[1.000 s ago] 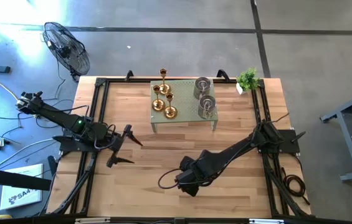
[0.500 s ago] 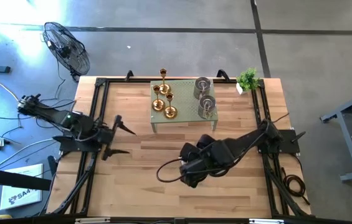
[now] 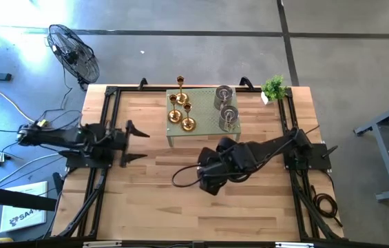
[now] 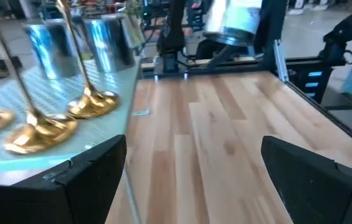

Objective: Pick & Place candle stick holders
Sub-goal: Put the silver scented candle on the shelf

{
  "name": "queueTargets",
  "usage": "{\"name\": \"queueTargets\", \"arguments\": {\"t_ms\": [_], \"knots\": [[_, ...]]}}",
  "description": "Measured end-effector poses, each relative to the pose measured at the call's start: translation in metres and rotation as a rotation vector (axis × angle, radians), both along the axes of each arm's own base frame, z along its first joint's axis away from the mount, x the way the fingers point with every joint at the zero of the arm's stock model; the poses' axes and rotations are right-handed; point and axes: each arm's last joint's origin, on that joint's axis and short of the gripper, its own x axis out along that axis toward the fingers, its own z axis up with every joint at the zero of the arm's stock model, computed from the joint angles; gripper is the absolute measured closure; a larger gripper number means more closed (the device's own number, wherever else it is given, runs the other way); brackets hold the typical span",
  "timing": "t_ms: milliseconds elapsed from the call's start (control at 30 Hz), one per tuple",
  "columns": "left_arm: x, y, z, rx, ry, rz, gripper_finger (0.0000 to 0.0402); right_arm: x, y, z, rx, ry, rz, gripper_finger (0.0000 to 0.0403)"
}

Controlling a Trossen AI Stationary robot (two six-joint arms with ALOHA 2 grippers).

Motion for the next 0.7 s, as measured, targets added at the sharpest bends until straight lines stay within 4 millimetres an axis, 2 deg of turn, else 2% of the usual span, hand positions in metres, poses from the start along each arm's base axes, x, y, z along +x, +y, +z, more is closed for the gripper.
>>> {"name": "queueTargets", "arguments": {"t_ms": [167,333,500,700], "knots": [[0.008,0.003,-0.025,0.002,-0.079,-0.082,0.0035,0.003,-0.008,0.002,-0.032,-0.010,0.011,0.0054],[0.009,0.006,-0.033,-0.016,-0.079,-0.128,0.0035,0.004,-0.013,0.018,-0.075,-0.102,0.038,0.0054],[0.009,0.006,-0.055,-0.061,-0.042,-0.198,0.0035,-0.005,-0.026,0.034,-0.124,-0.153,0.030,0.0054],[0.010,0.004,-0.062,-0.059,-0.018,-0.240,0.0035,-0.008,-0.047,0.049,-0.199,-0.204,0.006,0.0054]]}}
